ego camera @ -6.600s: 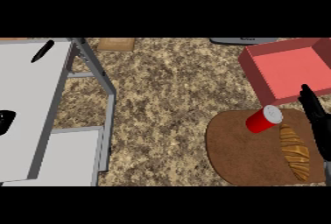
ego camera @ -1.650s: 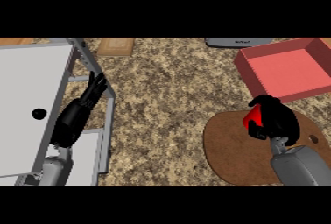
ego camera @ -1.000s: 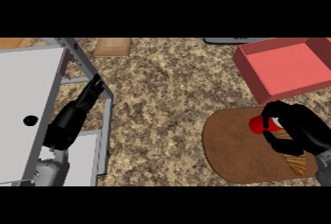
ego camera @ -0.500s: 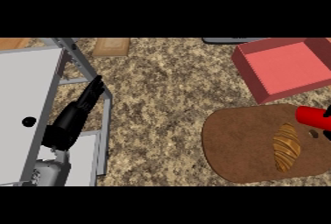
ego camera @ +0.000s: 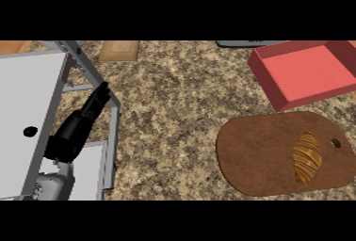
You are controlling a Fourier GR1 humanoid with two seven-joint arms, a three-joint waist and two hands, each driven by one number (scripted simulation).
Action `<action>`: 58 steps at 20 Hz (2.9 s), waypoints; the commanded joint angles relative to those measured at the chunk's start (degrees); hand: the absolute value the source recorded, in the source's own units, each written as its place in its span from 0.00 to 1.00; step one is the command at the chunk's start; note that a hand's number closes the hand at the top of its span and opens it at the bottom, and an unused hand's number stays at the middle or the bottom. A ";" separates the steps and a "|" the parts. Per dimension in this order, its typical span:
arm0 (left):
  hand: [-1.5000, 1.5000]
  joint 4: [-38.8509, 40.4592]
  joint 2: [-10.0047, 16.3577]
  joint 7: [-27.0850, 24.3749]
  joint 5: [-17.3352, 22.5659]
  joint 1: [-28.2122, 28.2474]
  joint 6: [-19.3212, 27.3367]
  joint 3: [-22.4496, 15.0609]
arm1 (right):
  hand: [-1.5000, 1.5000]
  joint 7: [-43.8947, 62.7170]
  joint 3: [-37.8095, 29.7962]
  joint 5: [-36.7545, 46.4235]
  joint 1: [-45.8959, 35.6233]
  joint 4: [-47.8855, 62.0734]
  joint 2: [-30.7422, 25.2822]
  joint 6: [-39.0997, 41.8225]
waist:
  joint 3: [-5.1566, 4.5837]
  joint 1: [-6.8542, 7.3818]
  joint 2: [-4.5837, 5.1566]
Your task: Pick the can from the cutting board and place it in the cardboard box
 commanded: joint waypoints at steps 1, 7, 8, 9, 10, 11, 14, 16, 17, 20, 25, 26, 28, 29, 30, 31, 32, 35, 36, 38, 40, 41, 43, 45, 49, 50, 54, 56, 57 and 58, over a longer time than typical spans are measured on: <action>0.50 0.73 -1.10 2.67 -1.79 -3.64 -1.58 -3.59 | 1.00 2.89 -4.53 -5.83 -2.49 3.09 -0.78 5.80 | 0.16 0.82 0.43; 0.50 1.85 -1.10 1.75 -2.34 -3.27 -2.47 -3.00 | 1.00 12.95 -7.45 -6.43 -6.29 1.85 -2.97 8.53 | 0.14 1.51 0.55; 0.50 0.98 -3.99 1.34 -5.95 -2.99 1.43 -5.58 | 1.00 14.95 -6.24 -5.18 -7.19 1.07 -1.02 5.84 | 0.15 1.60 0.55; 0.50 2.14 -2.40 2.13 -3.24 -4.18 -1.47 -3.81 | 1.00 12.33 -7.93 -6.49 -8.88 6.16 -2.08 7.62 | 0.17 1.69 0.62; 0.50 1.34 -2.75 2.55 -3.90 -5.21 -0.93 -4.08 | 1.00 13.51 -4.26 -3.52 -12.43 7.60 -1.89 6.13 | 0.18 2.30 0.72; 0.50 3.23 -3.12 -1.52 -4.77 -1.88 -1.38 -4.90 | 1.00 12.33 -4.20 -2.91 -14.22 10.36 -2.49 6.55 | 0.18 2.42 0.76; 0.50 0.73 -3.28 4.16 -3.88 -5.21 -0.96 -3.82 | 1.00 15.39 -3.32 -3.19 -17.14 10.48 -1.71 8.26 | 0.18 1.88 0.56; 0.50 -0.52 -3.52 1.41 -4.78 -2.64 -1.12 -4.84 | 1.00 19.07 -0.33 -3.24 -23.65 13.01 -1.37 9.25 | 0.17 2.61 0.64; 0.50 4.86 -2.66 -2.85 -4.51 -1.79 -3.28 -4.32 | 1.00 14.72 0.96 -0.94 -23.65 16.57 0.10 7.86 | 0.18 2.62 0.83; 0.50 1.98 -4.76 2.64 -4.25 -5.31 -1.17 -4.35 | 1.00 17.76 2.63 -0.50 -32.28 21.36 -0.13 9.76 | 0.19 3.00 0.84; 0.50 1.78 -5.10 -0.19 -6.49 -2.48 -1.19 -5.84 | 1.00 18.78 6.49 5.13 -38.80 26.61 4.75 5.44 | 0.18 3.00 0.86; 0.50 1.76 -3.88 0.76 -5.17 -3.29 -1.88 -3.92 | 1.00 18.24 7.65 7.49 -41.02 29.65 7.06 2.13 | 0.20 3.42 0.98; 0.50 3.83 -4.64 -0.61 -5.85 -3.97 -2.00 -4.67 | 1.00 19.15 8.97 10.17 -44.71 31.60 5.00 3.17 | 0.17 3.27 1.07; 0.50 1.56 -4.47 3.88 -5.31 -6.40 -1.98 -4.56 | 1.00 18.62 9.43 11.17 -45.30 33.42 7.64 0.55 | 0.21 3.41 1.07; 0.50 -0.07 -3.12 5.33 -3.85 -6.28 -2.80 -2.86 | 1.00 17.86 10.17 12.62 -48.20 36.40 5.65 2.79 | 0.21 3.67 1.04; 0.50 3.01 -4.13 1.30 -4.78 -5.58 -2.69 -3.61 | 1.00 16.07 10.86 14.25 -48.21 37.96 7.77 -0.06 | 0.21 3.43 1.13; 0.50 0.78 -4.72 -1.00 -6.41 -1.36 -2.28 -5.75 | 1.00 16.55 11.36 15.81 -49.52 39.32 7.43 -1.00 | 0.21 3.92 1.12; 0.50 0.85 -4.66 1.75 -5.18 -4.25 -2.48 -4.40 | 1.00 10.73 12.21 19.19 -51.39 47.87 8.97 -4.19 | 0.28 4.16 1.40; 0.50 0.34 -3.32 1.95 -3.95 -4.08 -3.45 -2.72 | 1.00 8.85 12.40 19.58 -48.70 48.40 11.09 -6.30 | 0.27 3.43 1.14; 0.50 0.37 -4.83 2.96 -5.12 -4.53 -3.26 -5.17 | 1.00 12.48 14.37 22.67 -53.07 51.04 13.66 -8.91 | 0.29 4.42 1.45; 0.50 1.38 -6.02 3.92 -5.66 -7.08 -1.69 -4.78 | 1.00 10.05 14.47 23.46 -52.98 54.21 14.70 -9.57 | 0.30 3.70 1.41; 0.50 3.75 -4.77 -0.55 -5.04 -4.59 -3.21 -3.59 | 1.00 10.17 14.77 24.25 -54.93 57.18 15.36 -9.10 | 0.27 4.12 1.56; 0.50 0.51 -6.02 1.95 -6.07 -4.84 -1.58 -4.95 | 1.00 12.39 12.92 21.89 -54.68 60.37 16.42 -5.95 | 0.32 4.07 1.47; 0.50 2.28 -4.69 1.07 -5.11 -6.15 -3.16 -3.67 | 0.00 16.37 12.02 20.85 -57.40 63.63 18.26 -3.20 | 0.32 4.64 1.84; 0.50 -0.52 -4.78 4.01 -4.79 -6.28 -3.31 -4.06 | 0.00 10.18 11.30 21.37 -57.01 68.94 16.21 -1.72 | 0.49 5.17 2.06; 0.50 3.04 -4.84 0.20 -5.38 -5.31 -3.02 -3.28 | 0.00 9.52 11.56 21.74 -56.38 69.33 18.36 -3.00 | 0.36 4.03 1.72; 0.50 1.14 -5.17 0.74 -5.21 -4.48 -3.14 -3.87 | 0.00 7.00 5.23 15.17 -58.63 71.39 18.56 1.26 | 0.46 4.41 1.84; 0.50 1.10 -4.58 0.69 -5.21 -4.54 -2.91 -2.98 | 0.00 5.92 0.24 10.22 -58.87 71.58 17.84 1.68 | 0.48 3.52 1.55; 0.50 3.69 -4.51 -1.78 -5.10 -4.64 -3.73 -2.86 | 0.00 5.41 -1.02 9.14 -58.35 72.71 18.44 1.14 | 0.50 3.66 2.11; 0.50 2.22 -3.60 -0.16 -4.36 -4.53 -4.39 -2.29 | 0.00 5.91 -3.57 6.50 -59.15 73.38 18.31 2.64 | 0.54 3.90 1.93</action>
